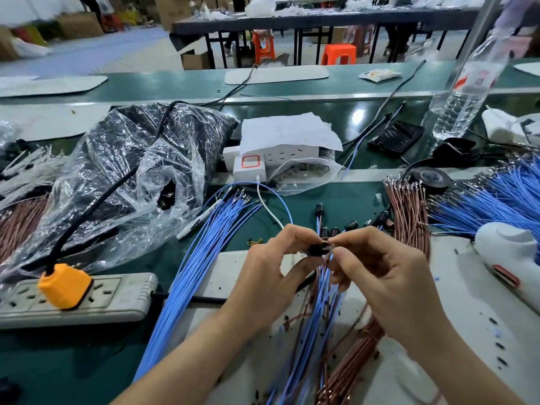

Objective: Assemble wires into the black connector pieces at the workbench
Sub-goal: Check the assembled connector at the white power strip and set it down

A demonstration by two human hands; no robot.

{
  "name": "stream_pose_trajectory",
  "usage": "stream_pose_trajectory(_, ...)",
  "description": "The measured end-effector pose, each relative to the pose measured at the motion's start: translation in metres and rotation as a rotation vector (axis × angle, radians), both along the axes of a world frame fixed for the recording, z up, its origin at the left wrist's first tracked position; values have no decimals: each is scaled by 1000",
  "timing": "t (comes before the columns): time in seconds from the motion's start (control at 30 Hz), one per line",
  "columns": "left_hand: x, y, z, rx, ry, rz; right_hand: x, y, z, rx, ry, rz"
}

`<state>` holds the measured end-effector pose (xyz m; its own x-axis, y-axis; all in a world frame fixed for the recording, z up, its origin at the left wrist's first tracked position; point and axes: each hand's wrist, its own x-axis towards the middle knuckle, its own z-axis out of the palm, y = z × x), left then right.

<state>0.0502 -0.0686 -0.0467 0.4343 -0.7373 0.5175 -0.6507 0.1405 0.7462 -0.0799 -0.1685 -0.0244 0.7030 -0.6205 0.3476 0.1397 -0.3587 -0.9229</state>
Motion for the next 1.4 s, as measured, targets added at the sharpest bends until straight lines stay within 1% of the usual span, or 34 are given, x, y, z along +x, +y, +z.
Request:
stream_pose_trajectory(0.07,-1,1,1,2,-1,26,-1,-3,-1,-18,43,-20)
stream_pose_trajectory(0.17,-1,1,1,15,-50,57,-1,-7,-2,-9,97,-9)
stream_pose_trajectory(0.37,0,2,0,11,-26,54,-2,-11,-1,28,133,12)
stream_pose_trajectory(0.5,-1,1,1,17,-78,43,-3,-12,1,33,186,6)
stream_pose_trajectory(0.57,-1,1,0,37,-42,47,-3,-13,3,152,171,46)
stream_pose_trajectory(0.67,0,1,1,79,32,35,-1,-14,6,443,126,97)
stream_pose_trajectory(0.73,0,2,2,90,33,26,0,-14,5,514,113,101)
stream_pose_trajectory(0.87,1,3,1,122,69,-6,0,-13,6,434,148,122)
stream_pose_trajectory(1.03,0,2,0,127,144,-87,-2,-17,8,568,216,170)
stream_pose_trajectory(1.17,2,2,-1,95,156,-93,-2,-18,6,482,215,192)
stream_pose_trajectory(1.27,1,1,0,70,207,-94,-2,-19,5,419,231,206)
stream_pose_trajectory(1.4,2,1,1,82,235,-63,-1,-19,4,442,160,200)
